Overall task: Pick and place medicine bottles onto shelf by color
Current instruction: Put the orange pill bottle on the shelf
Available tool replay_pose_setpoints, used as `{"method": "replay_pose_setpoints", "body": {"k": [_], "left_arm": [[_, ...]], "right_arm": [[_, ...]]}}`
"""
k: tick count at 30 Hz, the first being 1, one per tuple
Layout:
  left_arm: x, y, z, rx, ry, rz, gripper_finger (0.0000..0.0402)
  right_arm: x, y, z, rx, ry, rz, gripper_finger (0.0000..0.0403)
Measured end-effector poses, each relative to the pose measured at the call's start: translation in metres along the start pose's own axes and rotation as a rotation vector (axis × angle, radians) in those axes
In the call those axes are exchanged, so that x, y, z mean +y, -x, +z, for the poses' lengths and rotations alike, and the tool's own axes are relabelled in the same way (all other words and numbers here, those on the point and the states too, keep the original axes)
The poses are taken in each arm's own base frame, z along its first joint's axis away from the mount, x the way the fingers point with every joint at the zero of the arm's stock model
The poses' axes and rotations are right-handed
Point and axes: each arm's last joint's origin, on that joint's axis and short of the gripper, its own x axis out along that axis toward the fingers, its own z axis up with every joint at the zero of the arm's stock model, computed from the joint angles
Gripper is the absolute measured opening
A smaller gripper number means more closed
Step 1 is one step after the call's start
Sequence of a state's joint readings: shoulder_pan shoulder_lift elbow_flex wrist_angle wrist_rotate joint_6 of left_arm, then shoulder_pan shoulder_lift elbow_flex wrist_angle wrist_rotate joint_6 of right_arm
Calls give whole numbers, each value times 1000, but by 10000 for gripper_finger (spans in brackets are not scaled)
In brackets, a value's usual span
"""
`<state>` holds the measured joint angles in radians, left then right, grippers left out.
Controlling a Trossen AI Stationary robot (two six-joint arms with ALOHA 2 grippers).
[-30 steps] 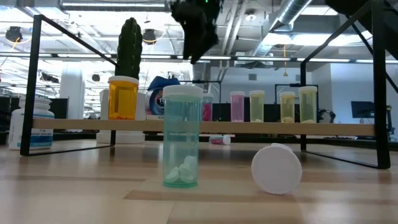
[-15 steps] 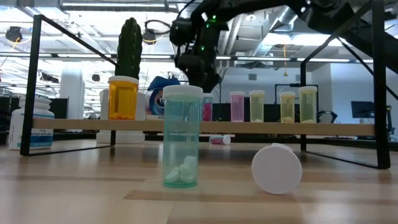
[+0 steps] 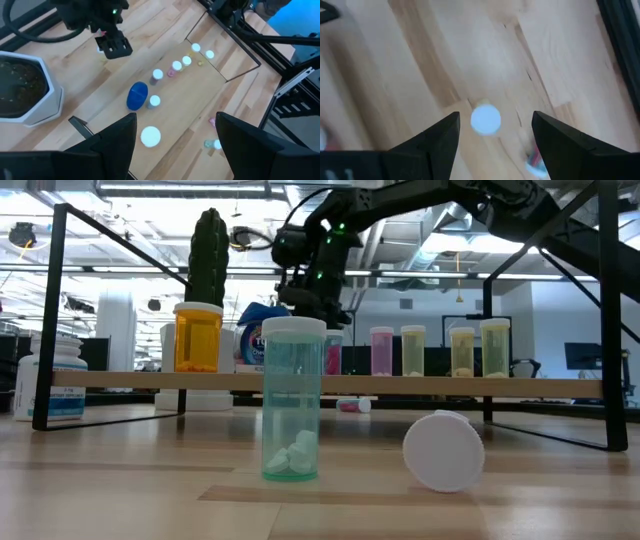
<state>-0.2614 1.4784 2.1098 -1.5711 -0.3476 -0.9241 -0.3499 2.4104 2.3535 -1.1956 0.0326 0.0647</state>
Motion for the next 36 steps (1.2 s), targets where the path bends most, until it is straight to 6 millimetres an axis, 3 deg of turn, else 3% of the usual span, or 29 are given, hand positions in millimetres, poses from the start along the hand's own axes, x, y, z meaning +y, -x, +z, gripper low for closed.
{"method": "replay_pose_setpoints", "body": {"k": [10, 18, 30, 36], "left_arm": [[0, 0, 1, 1, -9, 1, 256], [0, 0, 1, 1, -9, 1, 256], [0, 0, 1, 1, -9, 0, 256], [0, 0, 0, 7, -9, -4, 256]], "right_arm": [[3, -41, -4, 81, -18, -2, 271], [4, -41, -3, 66, -17, -1, 265], [6, -41, -4, 85, -3, 0, 136], [5, -36, -7, 113, -2, -1, 116]]}}
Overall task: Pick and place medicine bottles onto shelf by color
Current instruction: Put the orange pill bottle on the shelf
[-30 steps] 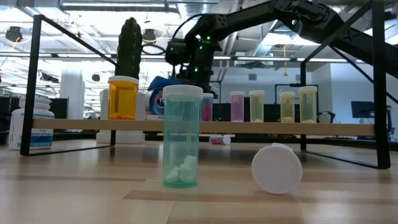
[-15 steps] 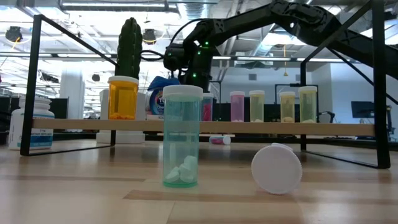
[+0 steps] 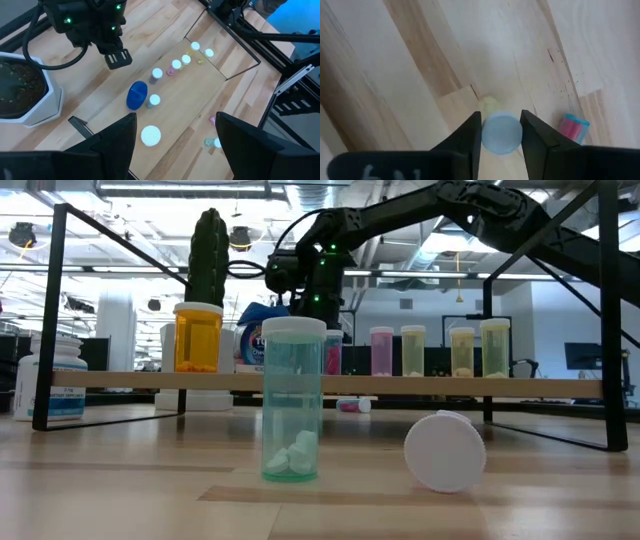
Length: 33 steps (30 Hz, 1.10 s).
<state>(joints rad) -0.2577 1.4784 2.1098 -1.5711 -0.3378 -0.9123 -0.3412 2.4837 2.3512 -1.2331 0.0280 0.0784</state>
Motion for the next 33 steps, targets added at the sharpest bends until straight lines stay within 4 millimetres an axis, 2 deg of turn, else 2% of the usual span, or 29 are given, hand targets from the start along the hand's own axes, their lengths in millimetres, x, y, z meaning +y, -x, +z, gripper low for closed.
{"method": "replay_pose_setpoints", "body": {"k": [4, 10, 17, 22, 26, 29, 33], "left_arm": [[0, 0, 0, 1, -11, -1, 256], [0, 0, 0, 14, -43, -12, 256], [0, 0, 0, 15, -100, -14, 256], [0, 0, 0, 15, -123, -14, 256], [0, 0, 0, 15, -114, -14, 256], [0, 0, 0, 11, -97, -11, 256], [-2, 0, -2, 11, -67, -10, 256]], "right_arm": [[0, 18, -4, 4, -9, 1, 130], [10, 66, -18, -2, -1, 4, 131], [47, 140, -51, -39, 5, 8, 132], [83, 180, -77, -99, 41, 30, 135], [110, 186, -89, -109, 111, 25, 133], [130, 181, -95, -90, 163, 26, 133], [153, 153, -104, -7, 222, 3, 135]]}}
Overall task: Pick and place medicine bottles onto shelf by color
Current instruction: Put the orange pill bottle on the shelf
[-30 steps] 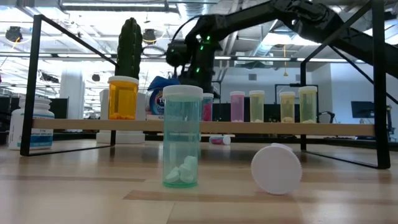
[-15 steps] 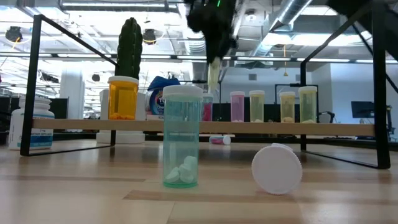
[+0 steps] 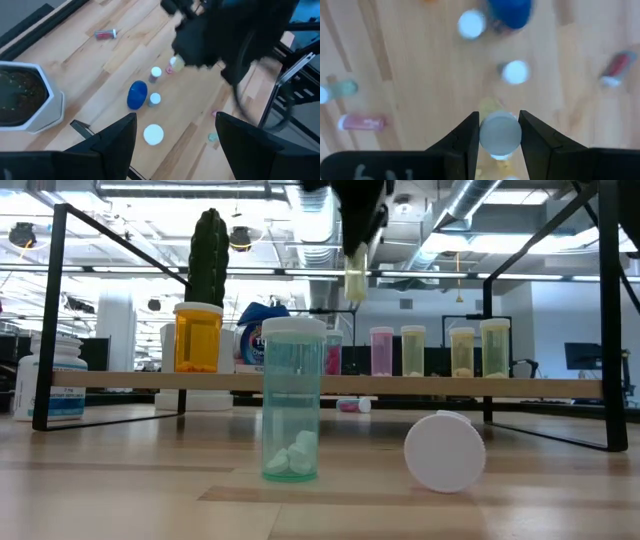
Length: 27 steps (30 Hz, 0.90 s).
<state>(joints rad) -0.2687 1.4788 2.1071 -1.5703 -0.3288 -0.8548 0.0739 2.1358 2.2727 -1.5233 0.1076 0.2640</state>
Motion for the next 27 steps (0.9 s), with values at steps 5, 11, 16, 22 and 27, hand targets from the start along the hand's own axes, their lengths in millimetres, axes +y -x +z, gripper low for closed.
{"method": "replay_pose_setpoints", "body": {"k": [5, 11, 16, 22, 27], "left_arm": [[-3, -3, -5, 23, 46, -3, 256], [-11, -6, -9, 27, 79, -1, 256], [-19, -8, -15, 37, 97, -4, 256], [-30, -14, -21, 62, 89, -10, 256], [-34, -20, -21, 74, 84, -1, 256]], "right_arm": [[27, -17, -3, 20, 23, 5, 136], [52, -34, 1, -54, 53, 35, 136], [54, -57, 6, -19, 51, 9, 136], [54, -87, 13, 29, 62, -20, 136], [53, -93, 17, 11, 74, -20, 135]]}}
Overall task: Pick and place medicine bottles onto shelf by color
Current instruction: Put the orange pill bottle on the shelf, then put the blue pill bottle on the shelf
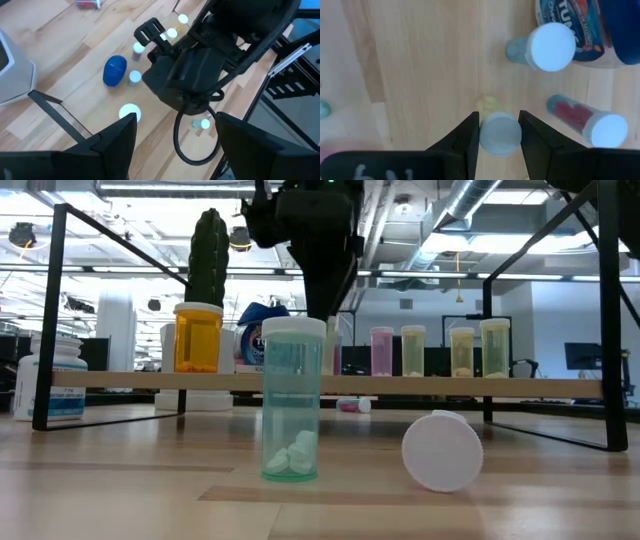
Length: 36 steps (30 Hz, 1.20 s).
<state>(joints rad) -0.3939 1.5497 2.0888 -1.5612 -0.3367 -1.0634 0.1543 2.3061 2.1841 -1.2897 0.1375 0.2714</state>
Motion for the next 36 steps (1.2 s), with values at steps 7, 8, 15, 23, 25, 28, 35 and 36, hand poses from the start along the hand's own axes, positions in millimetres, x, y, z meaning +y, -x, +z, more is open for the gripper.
{"method": "replay_pose_setpoints", "body": {"k": [7, 8, 15, 23, 25, 28, 35, 36], "left_arm": [[-2, -3, 0, 3, -2, 7, 256], [-2, -3, 0, 3, -2, 7, 256], [-2, -3, 0, -4, 3, 11, 256], [-1, -3, 0, -2, -7, 15, 256], [-1, -3, 0, -1, -9, 18, 256], [-1, -3, 0, -1, -17, 19, 256], [0, -2, 1, -21, -67, 31, 256], [1, -2, 2, -27, -77, 35, 256]], "right_arm": [[-9, -1, 6, -32, -15, 8, 141], [-10, -1, 6, -34, -18, 8, 143], [-12, -2, 6, -29, -23, 11, 179], [-18, 24, 5, -1, 8, 3, 239], [-19, 36, 5, -10, 23, 5, 241], [-25, 52, -1, -9, 70, 3, 237], [-64, 100, -14, -85, 52, -54, 222], [-73, 104, -14, -98, 35, -72, 221]]}}
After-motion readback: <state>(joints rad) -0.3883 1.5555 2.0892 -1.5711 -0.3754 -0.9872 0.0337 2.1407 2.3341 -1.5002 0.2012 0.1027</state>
